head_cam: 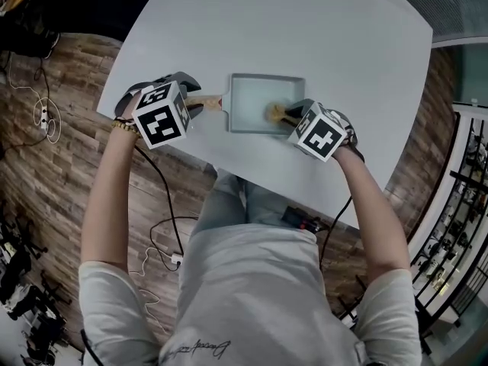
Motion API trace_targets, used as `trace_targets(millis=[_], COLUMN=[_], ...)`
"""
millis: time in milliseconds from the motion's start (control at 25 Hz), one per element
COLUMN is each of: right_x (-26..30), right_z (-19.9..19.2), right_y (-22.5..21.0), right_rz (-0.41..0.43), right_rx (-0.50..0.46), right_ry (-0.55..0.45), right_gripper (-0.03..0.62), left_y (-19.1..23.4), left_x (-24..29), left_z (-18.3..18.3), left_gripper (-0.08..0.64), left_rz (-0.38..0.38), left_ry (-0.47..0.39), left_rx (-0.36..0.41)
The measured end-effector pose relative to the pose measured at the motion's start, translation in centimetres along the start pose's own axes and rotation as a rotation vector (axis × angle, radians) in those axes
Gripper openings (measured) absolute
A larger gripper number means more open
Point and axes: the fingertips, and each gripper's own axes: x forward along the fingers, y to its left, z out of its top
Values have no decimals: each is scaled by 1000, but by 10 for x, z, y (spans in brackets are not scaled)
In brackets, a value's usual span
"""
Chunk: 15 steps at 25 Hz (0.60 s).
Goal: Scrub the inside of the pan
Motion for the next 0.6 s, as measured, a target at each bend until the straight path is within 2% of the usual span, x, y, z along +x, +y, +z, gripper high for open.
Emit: trace_targets(millis=[480, 600], right_x=[-49, -63], right_z=[7, 12], right_y=[7, 6], right_rz=[-29, -43], right_rx=[156, 194], right_ry=[-223, -294], right_gripper=[72, 72], left_y=[6, 3], left_x=[-33, -47], left_z=[22, 32], left_gripper=[33, 13], left_rz=[152, 187], left_ry=[-189, -271], left_rx=[-215, -305])
